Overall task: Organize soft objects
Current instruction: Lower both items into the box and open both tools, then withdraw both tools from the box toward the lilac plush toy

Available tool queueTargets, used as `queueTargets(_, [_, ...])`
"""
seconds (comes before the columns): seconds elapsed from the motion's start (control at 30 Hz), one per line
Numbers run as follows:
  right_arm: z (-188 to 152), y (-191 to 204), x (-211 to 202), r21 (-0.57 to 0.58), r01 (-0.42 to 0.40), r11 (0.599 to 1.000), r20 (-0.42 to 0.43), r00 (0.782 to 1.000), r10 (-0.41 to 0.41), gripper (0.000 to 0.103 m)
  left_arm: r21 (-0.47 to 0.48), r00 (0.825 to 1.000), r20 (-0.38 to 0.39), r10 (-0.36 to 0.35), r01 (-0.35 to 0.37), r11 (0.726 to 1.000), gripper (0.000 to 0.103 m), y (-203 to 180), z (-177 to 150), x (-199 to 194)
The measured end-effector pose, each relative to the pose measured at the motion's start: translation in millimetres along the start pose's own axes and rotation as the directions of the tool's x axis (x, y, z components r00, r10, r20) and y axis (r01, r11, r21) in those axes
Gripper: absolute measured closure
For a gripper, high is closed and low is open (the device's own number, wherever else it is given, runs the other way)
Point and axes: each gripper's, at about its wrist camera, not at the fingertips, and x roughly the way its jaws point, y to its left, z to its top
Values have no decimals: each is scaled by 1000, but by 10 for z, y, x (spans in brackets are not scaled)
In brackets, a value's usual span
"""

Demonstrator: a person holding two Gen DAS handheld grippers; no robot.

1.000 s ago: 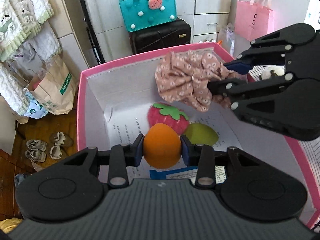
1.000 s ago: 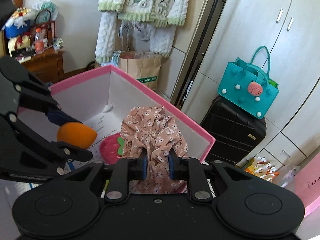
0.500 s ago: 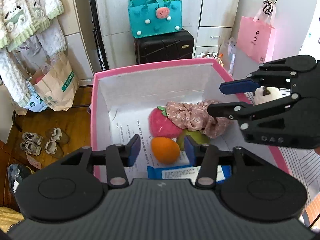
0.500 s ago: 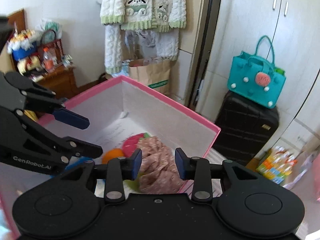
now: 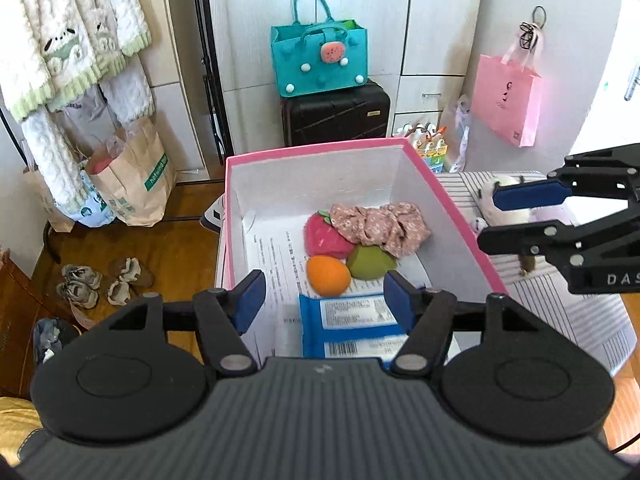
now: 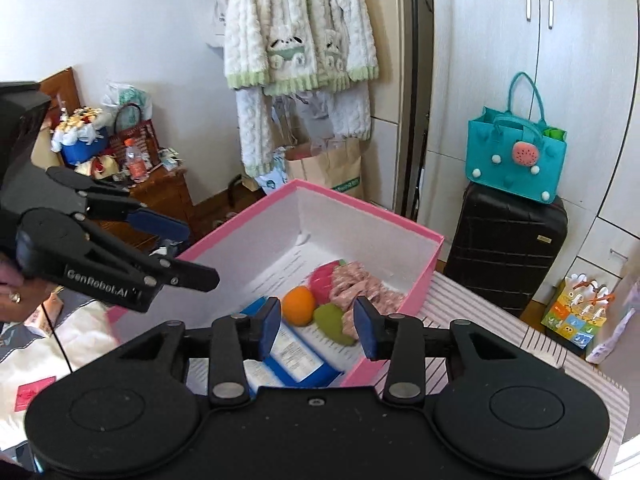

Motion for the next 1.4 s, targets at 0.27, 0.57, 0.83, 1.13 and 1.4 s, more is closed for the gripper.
queueTargets(0.27, [-95, 251, -351, -46, -33, 998, 18, 999, 34, 54, 46, 1000, -5, -15, 15, 999, 39, -150, -135, -418])
queueTargets(0.57, [-300, 373, -888, -85, -2, 996, 107, 994, 11, 47, 68, 998, 57, -37, 33, 997, 33, -319, -325, -832])
queueTargets(0.83, [-643, 389, -1174, -119, 37, 992, 132, 991, -21, 42, 105, 990, 103, -96, 85, 991, 26, -538, -601, -1011])
queueTargets(1.13, [-948, 329, -1314, -113, 83, 990, 120, 990, -69, 29, 188, 982, 161, -96, 65, 980, 17, -864, -893, -1025])
queueTargets(1.4, [-1348, 140, -1257, -54, 84, 995, 84, 993, -79, 13, 201, 971, 159, -179, 145, 969, 14, -1118, -1054, -922])
